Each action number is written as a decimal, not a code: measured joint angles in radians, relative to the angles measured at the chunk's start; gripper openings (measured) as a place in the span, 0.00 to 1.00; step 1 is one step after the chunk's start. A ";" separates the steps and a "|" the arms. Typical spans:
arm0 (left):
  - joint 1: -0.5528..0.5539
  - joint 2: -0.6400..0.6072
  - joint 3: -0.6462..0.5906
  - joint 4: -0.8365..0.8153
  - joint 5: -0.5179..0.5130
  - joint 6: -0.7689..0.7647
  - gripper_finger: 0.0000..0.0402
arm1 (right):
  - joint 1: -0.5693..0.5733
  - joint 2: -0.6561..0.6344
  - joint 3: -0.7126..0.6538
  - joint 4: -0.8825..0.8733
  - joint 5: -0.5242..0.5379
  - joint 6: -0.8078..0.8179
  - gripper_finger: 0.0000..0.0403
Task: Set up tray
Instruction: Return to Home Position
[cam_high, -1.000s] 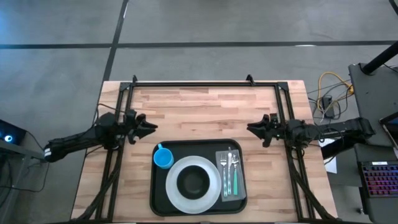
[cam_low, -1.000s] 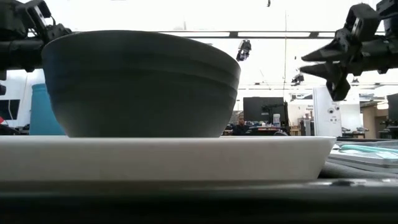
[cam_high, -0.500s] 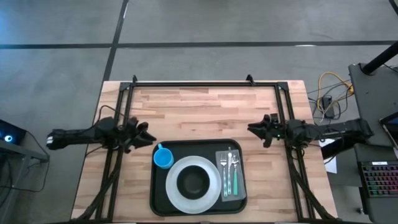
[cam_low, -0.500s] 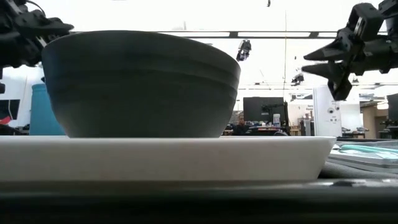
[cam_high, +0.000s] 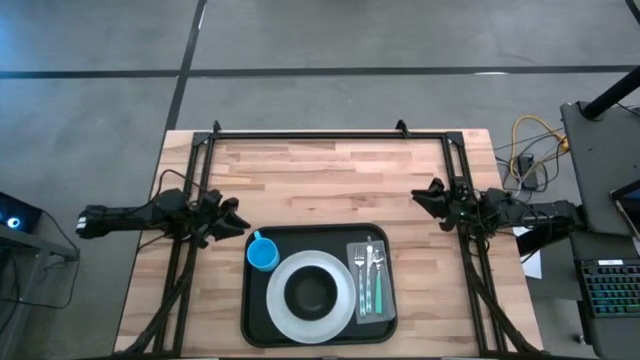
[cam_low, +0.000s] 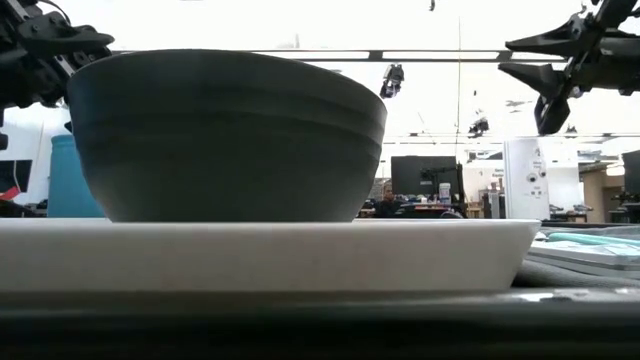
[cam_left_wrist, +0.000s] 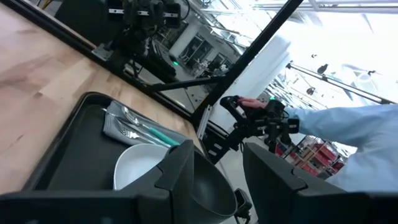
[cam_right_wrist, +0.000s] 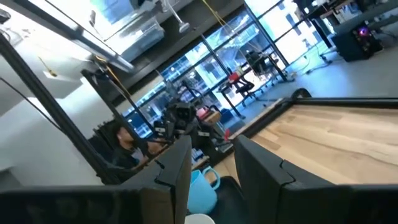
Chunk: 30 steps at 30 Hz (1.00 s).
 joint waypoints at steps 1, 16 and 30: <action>0.000 0.000 0.000 0.001 0.000 0.000 0.30 | 0.000 0.000 0.000 -0.004 0.000 0.000 0.28; 0.000 0.000 0.000 0.002 0.000 0.000 0.30 | 0.000 0.000 -0.001 -0.048 -0.002 0.000 0.28; 0.000 0.085 0.000 0.003 0.000 0.000 0.30 | 0.003 0.000 -0.001 -0.048 -0.001 0.000 0.28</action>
